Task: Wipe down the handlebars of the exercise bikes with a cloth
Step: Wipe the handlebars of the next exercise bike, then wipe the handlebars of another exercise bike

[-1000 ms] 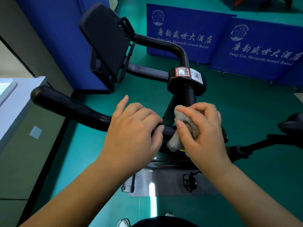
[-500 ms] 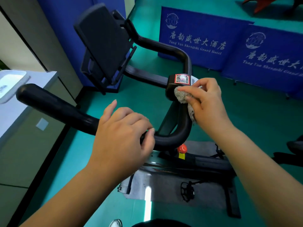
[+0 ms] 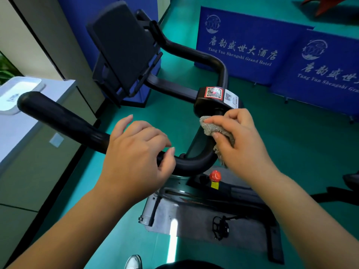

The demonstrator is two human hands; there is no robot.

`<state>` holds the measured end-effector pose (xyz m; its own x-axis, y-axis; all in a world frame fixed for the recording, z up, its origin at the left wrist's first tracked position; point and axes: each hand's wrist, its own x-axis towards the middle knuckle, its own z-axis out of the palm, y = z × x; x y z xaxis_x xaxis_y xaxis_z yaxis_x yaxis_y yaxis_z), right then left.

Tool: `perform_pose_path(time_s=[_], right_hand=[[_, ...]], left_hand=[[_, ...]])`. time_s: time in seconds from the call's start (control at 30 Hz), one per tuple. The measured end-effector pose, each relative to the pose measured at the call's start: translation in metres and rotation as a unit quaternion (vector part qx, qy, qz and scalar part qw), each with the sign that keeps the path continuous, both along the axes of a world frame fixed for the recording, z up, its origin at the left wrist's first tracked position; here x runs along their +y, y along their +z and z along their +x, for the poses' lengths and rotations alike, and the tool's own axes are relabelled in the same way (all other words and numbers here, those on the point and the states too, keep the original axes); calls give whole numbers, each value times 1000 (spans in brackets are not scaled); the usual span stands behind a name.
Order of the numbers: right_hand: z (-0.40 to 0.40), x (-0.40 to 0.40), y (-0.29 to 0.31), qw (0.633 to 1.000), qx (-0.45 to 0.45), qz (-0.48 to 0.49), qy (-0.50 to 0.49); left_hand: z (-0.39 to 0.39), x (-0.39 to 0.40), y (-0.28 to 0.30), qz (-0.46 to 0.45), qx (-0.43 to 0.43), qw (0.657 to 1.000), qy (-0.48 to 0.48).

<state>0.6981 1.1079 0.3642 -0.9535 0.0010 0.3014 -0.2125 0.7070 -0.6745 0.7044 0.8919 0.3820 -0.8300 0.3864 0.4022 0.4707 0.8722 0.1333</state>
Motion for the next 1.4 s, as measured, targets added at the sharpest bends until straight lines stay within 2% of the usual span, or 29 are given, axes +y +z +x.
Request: perform_pose_path(time_s=[0.13, 0.27, 0.5, 0.63, 0.77, 0.93, 1.2, 1.4], right_hand=[[27, -14, -6, 999, 43, 23, 8], [44, -26, -4, 999, 42, 33, 1], [72, -41, -3, 998, 24, -61, 16], [88, -49, -10, 995, 13, -76, 68], [105, -63, -24, 987, -30, -91, 131], [111, -87, -41, 982, -79, -104, 135], [118, -148, -67, 960, -197, -82, 180], [138, -191, -86, 944, -214, -49, 246]], left_hand=[[1, -1, -1, 0, 9, 1000, 0], [2, -3, -3, 3, 18, 1000, -5], [14, -13, -7, 46, 2, 999, -20], [40, -21, -14, 24, -11, 1000, -4], [69, -38, -16, 46, -4, 998, 43], [108, -81, -34, 23, -5, 993, 115], [182, -151, -90, -44, -101, 967, 232], [248, -186, -109, -62, -126, 943, 302]])
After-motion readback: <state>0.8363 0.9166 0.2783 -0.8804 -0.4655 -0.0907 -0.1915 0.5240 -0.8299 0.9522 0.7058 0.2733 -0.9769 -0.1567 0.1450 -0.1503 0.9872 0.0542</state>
